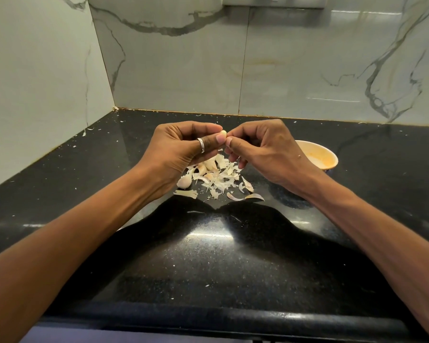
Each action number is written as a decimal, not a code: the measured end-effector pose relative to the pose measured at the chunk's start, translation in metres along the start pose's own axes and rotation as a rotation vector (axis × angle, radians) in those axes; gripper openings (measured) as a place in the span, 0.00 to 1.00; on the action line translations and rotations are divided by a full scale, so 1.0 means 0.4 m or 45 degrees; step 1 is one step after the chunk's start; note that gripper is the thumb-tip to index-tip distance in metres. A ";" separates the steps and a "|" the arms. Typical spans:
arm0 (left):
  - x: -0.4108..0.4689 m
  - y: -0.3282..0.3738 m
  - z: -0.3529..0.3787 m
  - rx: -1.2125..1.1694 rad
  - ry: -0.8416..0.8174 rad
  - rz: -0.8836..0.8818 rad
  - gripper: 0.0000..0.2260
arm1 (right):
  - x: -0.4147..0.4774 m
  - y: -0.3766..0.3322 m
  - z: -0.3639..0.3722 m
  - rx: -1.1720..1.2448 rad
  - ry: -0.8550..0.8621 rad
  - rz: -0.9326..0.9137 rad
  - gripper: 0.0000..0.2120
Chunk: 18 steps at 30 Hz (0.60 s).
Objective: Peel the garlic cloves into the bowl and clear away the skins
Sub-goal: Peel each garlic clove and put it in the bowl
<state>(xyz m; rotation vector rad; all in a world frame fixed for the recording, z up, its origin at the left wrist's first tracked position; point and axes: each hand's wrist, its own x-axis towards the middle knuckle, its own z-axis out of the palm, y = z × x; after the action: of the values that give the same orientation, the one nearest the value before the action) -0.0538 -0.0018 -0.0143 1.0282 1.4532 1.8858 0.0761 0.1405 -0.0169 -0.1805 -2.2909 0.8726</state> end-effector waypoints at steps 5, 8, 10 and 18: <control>0.000 -0.002 0.000 0.032 -0.023 0.006 0.15 | -0.003 -0.002 0.003 -0.033 0.015 -0.022 0.08; -0.001 -0.002 -0.002 0.051 -0.028 0.004 0.14 | -0.003 -0.001 0.001 -0.065 0.024 -0.019 0.06; -0.001 -0.004 -0.003 0.062 -0.024 0.004 0.12 | -0.003 0.000 0.001 -0.072 0.029 -0.004 0.06; -0.001 -0.006 -0.002 0.081 -0.027 0.023 0.10 | -0.006 -0.001 0.002 -0.050 0.038 -0.007 0.07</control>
<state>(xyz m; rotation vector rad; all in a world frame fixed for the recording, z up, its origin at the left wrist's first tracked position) -0.0542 -0.0019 -0.0169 1.0911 1.5050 1.8460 0.0775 0.1389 -0.0182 -0.2033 -2.2812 0.8174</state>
